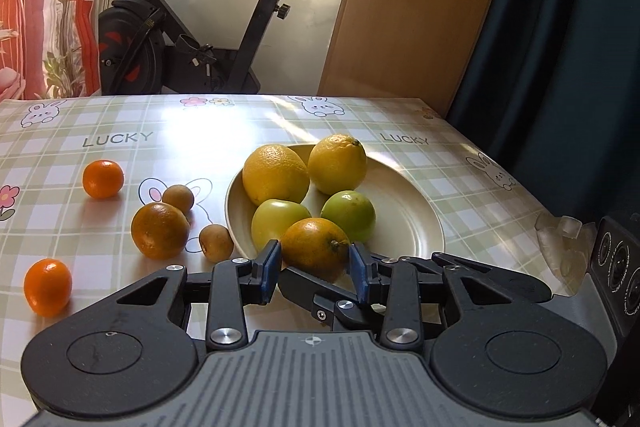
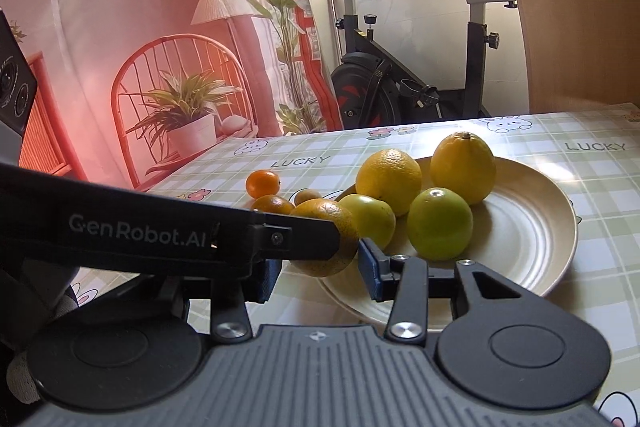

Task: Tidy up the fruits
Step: 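Lower the orange onto the plate and open the left gripper, then withdraw the left gripper from the plate toward a loose tangerine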

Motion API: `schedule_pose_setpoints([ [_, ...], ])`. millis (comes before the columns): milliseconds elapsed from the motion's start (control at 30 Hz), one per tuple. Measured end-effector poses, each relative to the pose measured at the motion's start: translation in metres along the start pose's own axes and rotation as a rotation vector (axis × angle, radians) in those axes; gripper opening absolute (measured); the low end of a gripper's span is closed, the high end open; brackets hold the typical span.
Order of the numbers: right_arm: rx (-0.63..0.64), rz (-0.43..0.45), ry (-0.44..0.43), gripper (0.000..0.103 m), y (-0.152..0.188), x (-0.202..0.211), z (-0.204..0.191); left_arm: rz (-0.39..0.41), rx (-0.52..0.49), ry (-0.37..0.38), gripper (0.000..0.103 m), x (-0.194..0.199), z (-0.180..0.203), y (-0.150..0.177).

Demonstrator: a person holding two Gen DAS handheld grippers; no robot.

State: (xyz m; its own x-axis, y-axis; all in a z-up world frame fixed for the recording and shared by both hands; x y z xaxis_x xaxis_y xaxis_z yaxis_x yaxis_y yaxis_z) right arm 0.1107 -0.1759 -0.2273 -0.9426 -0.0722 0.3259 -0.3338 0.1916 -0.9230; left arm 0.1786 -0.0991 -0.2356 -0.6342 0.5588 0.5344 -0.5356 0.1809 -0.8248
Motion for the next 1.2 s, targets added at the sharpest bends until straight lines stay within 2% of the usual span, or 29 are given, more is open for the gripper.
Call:
schedule_pose_setpoints([
  [167, -0.034, -0.001, 0.039, 0.045, 0.001, -0.002, 0.01, -0.012, 0.015, 0.005, 0.039, -0.008, -0.002, 0.0],
  [400, -0.065, -0.021, 0.047, 0.045, 0.003, -0.006, 0.016, -0.011, 0.018, -0.002, 0.039, -0.009, -0.004, 0.002],
  [500, -0.053, -0.015, 0.054, 0.047, 0.003, -0.006, 0.015, 0.002, 0.038, 0.002, 0.041, -0.004, -0.007, 0.002],
  [567, -0.049, -0.009, 0.069, 0.056, 0.001, -0.007, 0.015, 0.011, 0.058, -0.002, 0.041, 0.0, -0.011, 0.003],
  [700, -0.026, 0.005, 0.064, 0.057, 0.0, -0.006, 0.011, 0.051, 0.126, -0.034, 0.041, 0.018, -0.03, 0.002],
  [800, -0.004, 0.024, 0.059, 0.058, -0.001, -0.003, 0.007, 0.077, 0.173, -0.085, 0.041, 0.033, -0.053, 0.0],
  [1033, -0.013, 0.092, 0.089, 0.058, -0.006, 0.006, 0.011, 0.083, 0.194, -0.195, 0.041, 0.063, -0.103, 0.001],
  [1200, 0.0, 0.098, 0.09, 0.058, -0.007, 0.006, 0.008, 0.104, 0.231, -0.255, 0.041, 0.085, -0.141, -0.004],
])
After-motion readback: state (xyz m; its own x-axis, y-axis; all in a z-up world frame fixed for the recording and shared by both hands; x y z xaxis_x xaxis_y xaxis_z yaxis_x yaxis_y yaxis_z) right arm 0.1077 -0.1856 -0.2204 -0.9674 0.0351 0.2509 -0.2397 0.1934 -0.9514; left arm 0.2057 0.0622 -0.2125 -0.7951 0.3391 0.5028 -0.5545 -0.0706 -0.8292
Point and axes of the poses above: each gripper's, at about its wrist camera, not at the fingertips, and x roughly against the way its jaws point, z to its right, y to its underside, the point moved 8 cm from there along -x, roughly the way its jaws point, and after that the axes turned 5 degrees about z, right-handed, at the moved point
